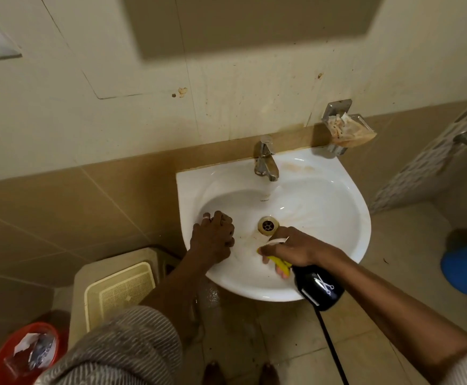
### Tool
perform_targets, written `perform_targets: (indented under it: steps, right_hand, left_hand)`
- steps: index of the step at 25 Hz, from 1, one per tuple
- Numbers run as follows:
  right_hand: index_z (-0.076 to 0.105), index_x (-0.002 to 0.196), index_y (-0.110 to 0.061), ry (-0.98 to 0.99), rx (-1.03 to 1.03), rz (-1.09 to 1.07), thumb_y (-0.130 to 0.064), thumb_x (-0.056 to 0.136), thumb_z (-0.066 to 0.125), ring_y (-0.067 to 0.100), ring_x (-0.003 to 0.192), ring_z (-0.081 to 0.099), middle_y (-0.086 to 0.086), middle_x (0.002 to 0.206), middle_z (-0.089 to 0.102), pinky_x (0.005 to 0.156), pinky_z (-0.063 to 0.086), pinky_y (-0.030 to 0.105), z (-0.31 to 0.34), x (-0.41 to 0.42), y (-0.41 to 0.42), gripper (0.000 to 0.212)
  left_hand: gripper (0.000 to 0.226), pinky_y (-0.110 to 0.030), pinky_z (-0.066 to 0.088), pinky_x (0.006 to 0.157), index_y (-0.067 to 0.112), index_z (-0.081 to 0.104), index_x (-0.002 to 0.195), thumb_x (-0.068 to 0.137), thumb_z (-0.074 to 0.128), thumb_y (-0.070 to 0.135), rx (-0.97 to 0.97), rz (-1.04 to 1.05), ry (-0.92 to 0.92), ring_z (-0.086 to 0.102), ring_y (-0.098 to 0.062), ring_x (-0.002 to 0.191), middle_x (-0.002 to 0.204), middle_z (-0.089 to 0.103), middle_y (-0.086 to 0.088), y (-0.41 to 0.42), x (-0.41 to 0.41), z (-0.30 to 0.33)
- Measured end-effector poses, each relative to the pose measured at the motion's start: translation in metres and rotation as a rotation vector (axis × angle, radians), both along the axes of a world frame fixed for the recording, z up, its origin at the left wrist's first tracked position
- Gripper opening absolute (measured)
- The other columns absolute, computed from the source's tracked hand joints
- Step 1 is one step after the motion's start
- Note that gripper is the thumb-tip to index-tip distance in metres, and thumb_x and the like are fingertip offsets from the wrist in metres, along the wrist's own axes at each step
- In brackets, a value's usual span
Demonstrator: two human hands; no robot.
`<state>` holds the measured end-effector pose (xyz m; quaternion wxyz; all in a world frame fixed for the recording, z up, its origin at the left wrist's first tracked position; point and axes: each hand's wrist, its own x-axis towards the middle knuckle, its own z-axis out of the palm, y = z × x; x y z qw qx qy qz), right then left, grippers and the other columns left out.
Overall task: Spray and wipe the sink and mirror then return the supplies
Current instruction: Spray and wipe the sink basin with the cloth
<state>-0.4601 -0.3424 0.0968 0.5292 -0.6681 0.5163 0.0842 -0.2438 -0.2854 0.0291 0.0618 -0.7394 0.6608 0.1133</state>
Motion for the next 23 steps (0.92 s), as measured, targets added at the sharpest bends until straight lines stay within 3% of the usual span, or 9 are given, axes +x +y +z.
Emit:
perform_targets:
  steps: [4,6,8,11,16,20,23]
  right_hand:
    - [0.064,0.114,-0.015,0.088,-0.020,-0.002,-0.039,0.095,0.071,0.021,0.062,0.073,0.009,0.073,0.082,0.072,0.057,0.030,0.004,-0.011,-0.009,0.032]
    - [0.062,0.117,-0.014,0.123,-0.041,-0.002,-0.038,0.096,0.070,0.020,0.060,0.071,0.015,0.075,0.081,0.074,0.056,0.032,0.004,-0.015,-0.012,0.033]
    - [0.062,0.125,-0.014,0.133,-0.112,-0.041,-0.040,0.097,0.070,0.015,0.064,0.069,0.007,0.073,0.078,0.071,0.052,0.030,0.000,-0.019,-0.016,0.039]
    - [0.061,0.111,-0.019,0.085,-0.118,-0.105,-0.036,0.099,0.069,0.014,0.053,0.067,0.001,0.058,0.073,0.064,0.050,0.027,-0.001,-0.022,-0.019,0.022]
    - [0.061,0.103,-0.021,0.025,-0.202,-0.169,-0.033,0.099,0.069,0.021,0.057,0.067,0.017,0.074,0.077,0.070,0.058,0.035,-0.009,-0.024,-0.030,0.015]
    - [0.063,0.107,-0.020,0.033,-0.192,-0.242,-0.039,0.099,0.067,0.016,0.065,0.071,0.005,0.073,0.078,0.066,0.051,0.028,-0.012,-0.022,-0.051,0.021]
    - [0.073,0.107,-0.012,-0.034,-0.206,-0.310,-0.043,0.098,0.068,0.007,0.058,0.071,0.001,0.066,0.079,0.067,0.050,0.026,-0.016,-0.020,-0.064,0.033]
  left_hand:
    - [0.046,-0.049,0.040,0.096,0.021,0.051,0.133,0.091,0.054,0.038,0.085,-0.071,-0.045,0.034,-0.037,0.134,0.141,0.039,-0.006,-0.005,-0.003,-0.003]
    - [0.047,-0.050,0.034,0.100,0.022,0.050,0.135,0.092,0.050,0.041,0.108,-0.087,-0.069,0.033,-0.035,0.134,0.141,0.040,-0.005,-0.004,-0.007,-0.008]
    - [0.050,-0.049,0.029,0.102,0.021,0.047,0.138,0.092,0.047,0.042,0.078,-0.079,-0.086,0.033,-0.034,0.134,0.143,0.039,-0.005,-0.002,-0.013,-0.016]
    - [0.049,-0.049,0.026,0.107,0.025,0.045,0.139,0.093,0.049,0.041,0.096,-0.044,-0.063,0.027,-0.035,0.137,0.150,0.027,-0.007,-0.006,-0.022,-0.027]
    - [0.048,-0.049,0.034,0.105,0.028,0.042,0.134,0.088,0.057,0.029,0.104,0.046,0.052,0.026,-0.037,0.135,0.153,0.018,-0.011,-0.021,-0.042,-0.045]
    - [0.050,-0.050,0.037,0.099,0.027,0.038,0.136,0.089,0.056,0.026,0.056,0.027,0.074,0.029,-0.037,0.132,0.155,0.014,-0.013,-0.039,-0.055,-0.060]
    - [0.049,-0.051,0.041,0.094,0.033,0.038,0.135,0.089,0.054,0.030,0.064,0.016,0.132,0.032,-0.037,0.128,0.154,0.017,-0.010,-0.054,-0.055,-0.068]
